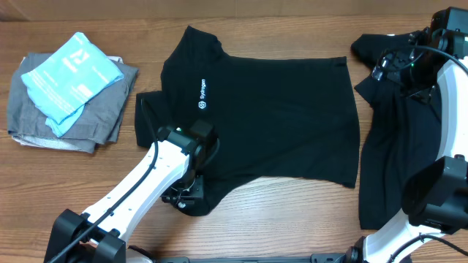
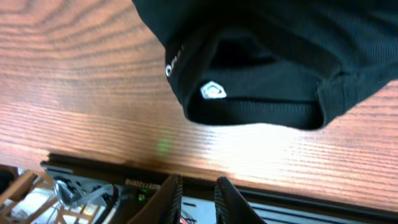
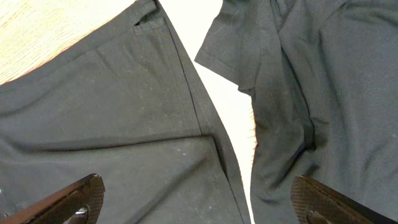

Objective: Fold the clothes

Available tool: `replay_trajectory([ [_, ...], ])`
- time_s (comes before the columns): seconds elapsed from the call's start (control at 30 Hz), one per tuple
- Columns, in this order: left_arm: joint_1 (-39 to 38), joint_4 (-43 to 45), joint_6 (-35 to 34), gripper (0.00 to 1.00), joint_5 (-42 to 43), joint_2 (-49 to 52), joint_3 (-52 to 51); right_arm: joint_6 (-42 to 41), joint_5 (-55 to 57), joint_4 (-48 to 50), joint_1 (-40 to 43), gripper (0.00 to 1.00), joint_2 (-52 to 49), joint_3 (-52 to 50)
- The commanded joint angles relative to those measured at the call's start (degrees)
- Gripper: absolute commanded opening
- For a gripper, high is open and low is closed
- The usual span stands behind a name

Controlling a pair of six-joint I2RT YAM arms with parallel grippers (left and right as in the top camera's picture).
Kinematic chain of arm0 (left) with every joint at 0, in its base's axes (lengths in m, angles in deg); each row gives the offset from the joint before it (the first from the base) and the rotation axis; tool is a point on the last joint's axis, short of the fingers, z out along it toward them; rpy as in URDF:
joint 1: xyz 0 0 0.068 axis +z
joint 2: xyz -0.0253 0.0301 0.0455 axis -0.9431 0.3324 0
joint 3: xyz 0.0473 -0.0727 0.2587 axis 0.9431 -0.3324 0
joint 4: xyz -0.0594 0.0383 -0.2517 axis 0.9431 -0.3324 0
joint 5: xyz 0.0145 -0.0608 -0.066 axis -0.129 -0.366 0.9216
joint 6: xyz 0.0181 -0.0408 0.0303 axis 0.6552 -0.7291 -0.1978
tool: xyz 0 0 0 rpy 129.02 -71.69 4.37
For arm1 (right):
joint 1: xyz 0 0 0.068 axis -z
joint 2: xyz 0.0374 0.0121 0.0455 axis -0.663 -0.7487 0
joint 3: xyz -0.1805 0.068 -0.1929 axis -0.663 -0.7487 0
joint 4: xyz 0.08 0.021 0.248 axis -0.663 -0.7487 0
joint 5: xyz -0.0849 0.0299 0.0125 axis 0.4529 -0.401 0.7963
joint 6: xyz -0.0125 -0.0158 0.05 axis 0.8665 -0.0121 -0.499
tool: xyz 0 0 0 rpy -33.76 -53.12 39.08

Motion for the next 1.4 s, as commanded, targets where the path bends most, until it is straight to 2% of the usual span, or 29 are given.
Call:
replay_trajectory([
  [0.0, -0.1, 0.1, -1.6, 0.22, 2.1, -0.5, 1.2, -0.3, 0.4, 0.1, 0.2, 1.00, 0.7, 0.8],
  [0.1, -0.1, 2.6, -1.2, 0.22, 4.3, -0.5, 1.2, -0.2, 0.4, 0.1, 0.2, 1.00, 0.7, 0.8],
  [0.17, -0.1, 4.9, -0.5, 0.16, 6.9, -0.5, 1.2, -0.2, 0.4, 0.1, 0.2, 1.00, 0.7, 0.8],
  [0.23, -0.1, 7.0, -0.4, 0.06, 8.9, -0.5, 1.0, -0.2, 0.4, 0.1, 0.2, 1.00, 0.7, 0.8],
  [0.37, -1.2, 9.8, -0.6, 0.06, 12.3, -0.5, -0.9, -0.3, 0.4, 0.1, 0.2, 1.00, 0.7, 0.8],
  [0.43, -2.5, 12.1, -1.3, 0.11, 12.7, -0.5, -2.9, -0.3, 0.4, 0.1, 0.2, 1.00, 0.7, 0.8],
  [0.57, -4.8, 18.0, -3.0, 0.36, 12.7, -0.5, -7.3, -0.3, 0.4, 0.1, 0.2, 1.00, 0.7, 0.8],
  [0.63, -5.1, 19.8, -4.0, 0.43, 12.7, -0.5, -9.1, -0.3, 0.4, 0.1, 0.2, 1.00, 0.7, 0.8],
  [0.77, -5.1, 23.0, -4.1, 0.51, 12.5, -0.5, -11.4, -0.2, 0.4, 0.1, 0.2, 1.00, 0.7, 0.8],
  [1.0, -5.2, 30.1, -4.5, 0.52, 13.5, -0.5, -14.8, -0.3, 0.4, 0.1, 0.2, 1.00, 0.7, 0.8],
  [1.13, -5.2, 32.6, -4.8, 0.43, 14.9, -0.5, -16.0, -0.3, 0.4, 0.1, 0.2, 1.00, 0.7, 0.8],
  [1.37, -5.2, 33.8, -5.4, 0.12, 18.0, -0.5, -16.0, -0.2, 0.4, 0.1, 0.2, 1.00, 0.7, 0.8],
])
